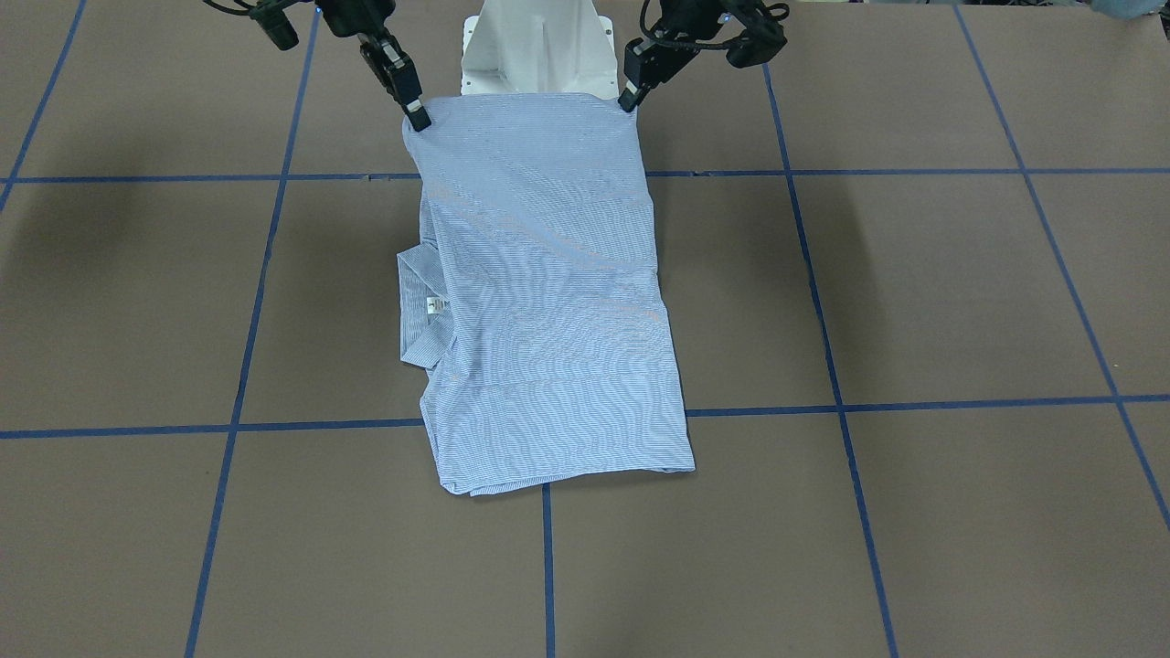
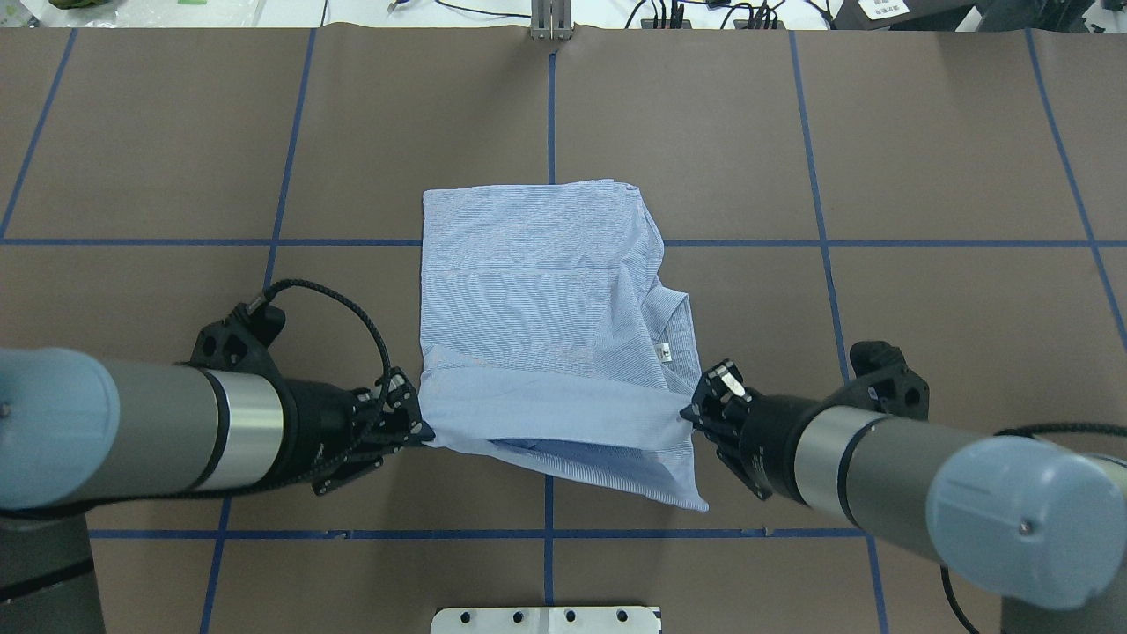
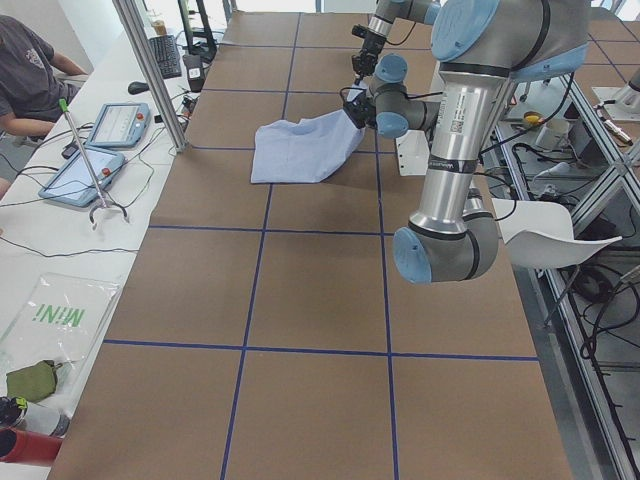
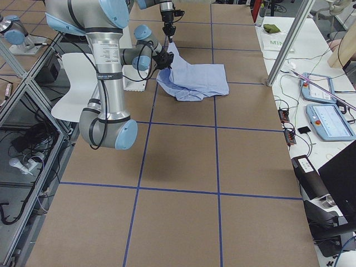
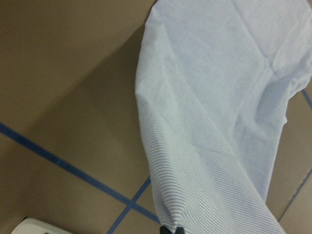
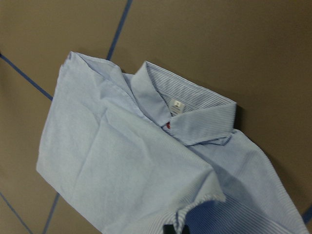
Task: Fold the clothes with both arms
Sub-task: 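Lift the near edge and fold it over toward the collar with both grippers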
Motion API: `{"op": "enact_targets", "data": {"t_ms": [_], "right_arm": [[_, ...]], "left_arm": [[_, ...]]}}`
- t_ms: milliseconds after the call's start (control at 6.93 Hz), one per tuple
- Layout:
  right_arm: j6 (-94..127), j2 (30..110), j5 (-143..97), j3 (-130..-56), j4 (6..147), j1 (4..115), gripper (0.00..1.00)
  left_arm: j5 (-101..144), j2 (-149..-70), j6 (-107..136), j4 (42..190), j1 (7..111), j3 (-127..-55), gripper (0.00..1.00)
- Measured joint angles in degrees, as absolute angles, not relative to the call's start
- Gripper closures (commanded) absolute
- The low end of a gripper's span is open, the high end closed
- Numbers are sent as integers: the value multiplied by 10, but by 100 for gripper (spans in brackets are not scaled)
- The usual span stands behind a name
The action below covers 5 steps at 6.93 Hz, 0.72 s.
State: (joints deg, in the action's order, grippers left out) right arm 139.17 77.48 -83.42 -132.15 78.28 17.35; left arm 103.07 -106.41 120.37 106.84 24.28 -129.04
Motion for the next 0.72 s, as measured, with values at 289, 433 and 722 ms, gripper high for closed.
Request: {"op": "enact_targets", "data": {"t_ms": [289, 433, 722], "right_arm": [[1388, 687, -919, -1236, 802, 282, 100], [1387, 668, -947, -1218, 812, 310, 100], [1392, 659, -972, -1233, 840, 324, 100]], "left_arm": [[1075, -1093, 1175, 1070, 317, -1243, 100], [1084, -1107, 1168, 1072, 332, -1221, 100], [1105, -1117, 1166, 1072, 339, -1214, 100]]}}
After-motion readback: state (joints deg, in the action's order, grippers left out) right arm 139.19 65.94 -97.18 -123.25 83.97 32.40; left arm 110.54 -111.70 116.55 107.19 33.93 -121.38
